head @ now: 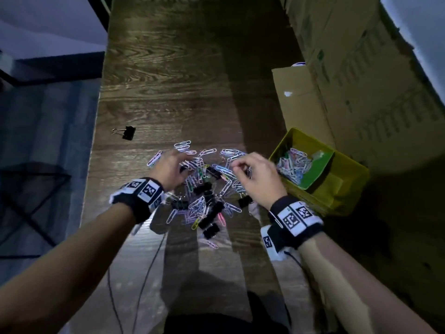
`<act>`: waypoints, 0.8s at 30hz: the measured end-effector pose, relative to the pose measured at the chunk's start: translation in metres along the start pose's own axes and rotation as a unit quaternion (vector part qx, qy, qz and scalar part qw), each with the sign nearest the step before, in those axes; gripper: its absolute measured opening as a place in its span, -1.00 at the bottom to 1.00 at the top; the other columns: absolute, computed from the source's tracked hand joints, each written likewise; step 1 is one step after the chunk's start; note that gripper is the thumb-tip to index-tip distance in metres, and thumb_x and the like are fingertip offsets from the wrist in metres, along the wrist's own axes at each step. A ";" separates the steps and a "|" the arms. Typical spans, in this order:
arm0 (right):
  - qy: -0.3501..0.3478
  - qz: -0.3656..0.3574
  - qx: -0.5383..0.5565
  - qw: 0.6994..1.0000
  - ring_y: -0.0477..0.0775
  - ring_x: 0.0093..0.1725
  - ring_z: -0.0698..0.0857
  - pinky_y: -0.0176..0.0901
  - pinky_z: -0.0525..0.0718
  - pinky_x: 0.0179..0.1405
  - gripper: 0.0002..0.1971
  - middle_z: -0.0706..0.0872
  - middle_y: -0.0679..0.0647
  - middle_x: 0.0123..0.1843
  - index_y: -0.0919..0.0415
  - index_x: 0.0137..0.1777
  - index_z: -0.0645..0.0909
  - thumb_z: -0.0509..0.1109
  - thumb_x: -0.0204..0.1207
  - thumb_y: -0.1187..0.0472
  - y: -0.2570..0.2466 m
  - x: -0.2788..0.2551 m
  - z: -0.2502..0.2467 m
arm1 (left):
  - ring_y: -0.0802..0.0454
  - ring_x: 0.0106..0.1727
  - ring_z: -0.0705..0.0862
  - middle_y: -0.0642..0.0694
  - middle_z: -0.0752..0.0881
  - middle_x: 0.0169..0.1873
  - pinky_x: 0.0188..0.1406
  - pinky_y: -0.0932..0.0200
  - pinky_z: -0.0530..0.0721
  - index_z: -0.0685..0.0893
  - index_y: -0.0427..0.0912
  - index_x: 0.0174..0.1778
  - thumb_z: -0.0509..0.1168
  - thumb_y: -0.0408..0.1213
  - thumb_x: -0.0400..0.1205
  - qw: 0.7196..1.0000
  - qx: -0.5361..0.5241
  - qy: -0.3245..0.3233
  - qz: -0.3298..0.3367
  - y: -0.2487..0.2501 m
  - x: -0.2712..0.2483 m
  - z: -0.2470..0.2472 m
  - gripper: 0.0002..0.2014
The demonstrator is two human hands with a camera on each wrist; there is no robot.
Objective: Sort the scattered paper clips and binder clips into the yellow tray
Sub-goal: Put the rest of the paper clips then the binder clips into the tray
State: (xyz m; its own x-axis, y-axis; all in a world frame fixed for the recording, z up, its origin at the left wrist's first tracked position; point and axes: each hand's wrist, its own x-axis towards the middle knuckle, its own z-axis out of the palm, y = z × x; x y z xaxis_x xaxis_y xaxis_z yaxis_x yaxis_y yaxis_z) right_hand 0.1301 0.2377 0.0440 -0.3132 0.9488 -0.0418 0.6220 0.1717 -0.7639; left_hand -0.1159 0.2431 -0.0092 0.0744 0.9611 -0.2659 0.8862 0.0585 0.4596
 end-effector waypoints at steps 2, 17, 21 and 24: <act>-0.110 -0.028 -0.036 0.993 -0.07 -0.12 0.62 -0.10 0.64 0.01 -0.88 0.67 -0.01 -0.06 0.11 0.02 0.70 0.36 0.54 0.23 -0.011 0.004 0.023 | -0.25 0.26 0.57 -0.25 0.54 0.28 0.24 -0.04 0.57 0.59 -0.14 0.32 0.37 -0.45 0.40 0.998 0.032 -0.050 0.035 -0.025 -0.001 0.004 -0.48; -0.184 0.002 -0.299 0.936 0.19 0.23 0.59 0.05 0.67 0.07 -0.63 0.59 0.18 0.29 0.18 0.29 0.56 0.33 0.49 0.40 -0.025 0.014 0.115 | -0.07 -0.17 0.62 -0.10 0.65 -0.18 -0.19 0.11 0.62 0.62 -0.03 0.06 0.26 -0.23 0.49 0.958 -0.260 0.104 -0.061 -0.059 -0.016 0.002 -0.77; -0.155 0.004 -0.263 0.952 0.16 0.08 0.66 0.03 0.69 0.02 -0.77 0.70 0.09 0.12 0.12 0.17 0.67 0.29 0.58 0.31 -0.022 0.014 0.107 | -0.12 -0.32 0.64 -0.13 0.66 -0.32 -0.43 0.14 0.64 0.60 -0.26 -0.18 0.06 -0.33 0.49 0.695 -0.699 0.046 -0.165 -0.063 -0.046 -0.007 -0.79; -0.107 0.042 -0.207 0.972 0.07 -0.01 0.66 0.01 0.69 0.01 -0.79 0.67 0.04 0.12 0.09 0.17 0.65 0.25 0.62 0.23 -0.024 0.015 0.094 | 0.07 -0.43 0.53 0.04 0.63 -0.45 -0.55 0.31 0.47 0.61 -0.19 -0.23 0.28 -0.28 0.56 0.753 -0.634 -0.010 -0.176 -0.058 -0.062 0.000 -0.91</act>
State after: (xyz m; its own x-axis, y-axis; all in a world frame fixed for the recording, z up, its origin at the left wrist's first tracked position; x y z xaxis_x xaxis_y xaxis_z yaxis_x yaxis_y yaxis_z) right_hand 0.0437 0.2227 0.0013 -0.3635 0.8949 -0.2590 0.8733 0.2305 -0.4293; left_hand -0.1719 0.1805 -0.0194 -0.0449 0.8223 -0.5673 -0.2946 0.5317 0.7940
